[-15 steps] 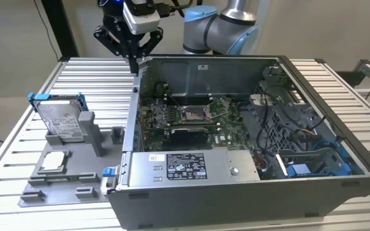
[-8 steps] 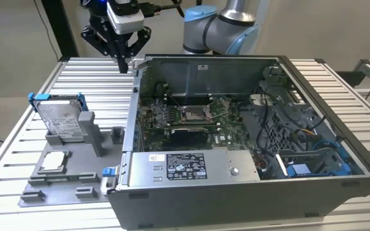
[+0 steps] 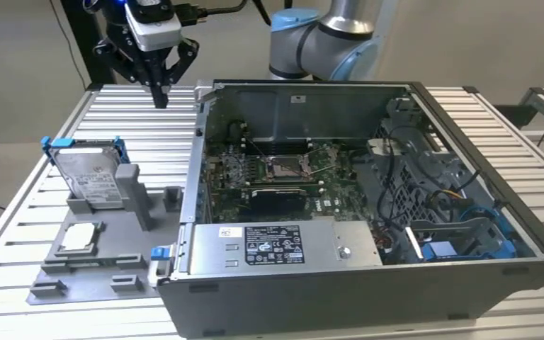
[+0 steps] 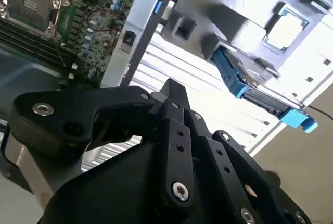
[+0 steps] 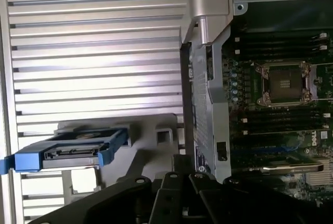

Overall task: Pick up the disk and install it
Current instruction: 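Reach for the disk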

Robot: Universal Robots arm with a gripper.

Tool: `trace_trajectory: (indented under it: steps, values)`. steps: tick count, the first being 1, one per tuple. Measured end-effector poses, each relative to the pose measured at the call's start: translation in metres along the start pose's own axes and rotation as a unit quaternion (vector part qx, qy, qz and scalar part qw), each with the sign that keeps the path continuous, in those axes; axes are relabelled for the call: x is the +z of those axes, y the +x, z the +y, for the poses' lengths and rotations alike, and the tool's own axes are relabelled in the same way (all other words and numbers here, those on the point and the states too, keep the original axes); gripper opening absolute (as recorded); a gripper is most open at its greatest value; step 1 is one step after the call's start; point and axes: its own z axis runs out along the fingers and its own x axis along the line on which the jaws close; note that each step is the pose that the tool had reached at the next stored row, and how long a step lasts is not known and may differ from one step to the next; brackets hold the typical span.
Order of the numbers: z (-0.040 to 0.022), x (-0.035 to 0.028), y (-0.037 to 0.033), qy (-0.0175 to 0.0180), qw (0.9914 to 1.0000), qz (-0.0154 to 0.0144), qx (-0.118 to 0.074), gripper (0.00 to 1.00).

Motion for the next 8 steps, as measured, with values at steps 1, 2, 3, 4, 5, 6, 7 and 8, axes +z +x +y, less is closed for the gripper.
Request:
trace_trajectory:
  steps: [1, 2, 3, 4, 5, 6, 7, 8]
  values:
    - [-0.0002, 0.0000, 0.0027, 0.0000, 1.00000, 0.0000, 0.000, 0.00]
    - [-0.0004, 0.0000, 0.0058, 0.0000, 1.00000, 0.0000, 0.000, 0.00]
    - [-0.0006, 0.0000, 0.0087, 0.0000, 1.00000, 0.0000, 0.000, 0.00]
    - [-0.0008, 0.0000, 0.0115, 0.0000, 1.00000, 0.0000, 0.000, 0.00]
    - [-0.0011, 0.0000, 0.0142, 0.0000, 1.00000, 0.0000, 0.000, 0.00]
    - [-0.0013, -0.0001, 0.0168, 0.0000, 1.00000, 0.0000, 0.000, 0.00]
    - [-0.0015, -0.0001, 0.0190, 0.0000, 1.00000, 0.0000, 0.000, 0.00]
    - [-0.0017, -0.0001, 0.0214, 0.0000, 1.00000, 0.0000, 0.000, 0.00]
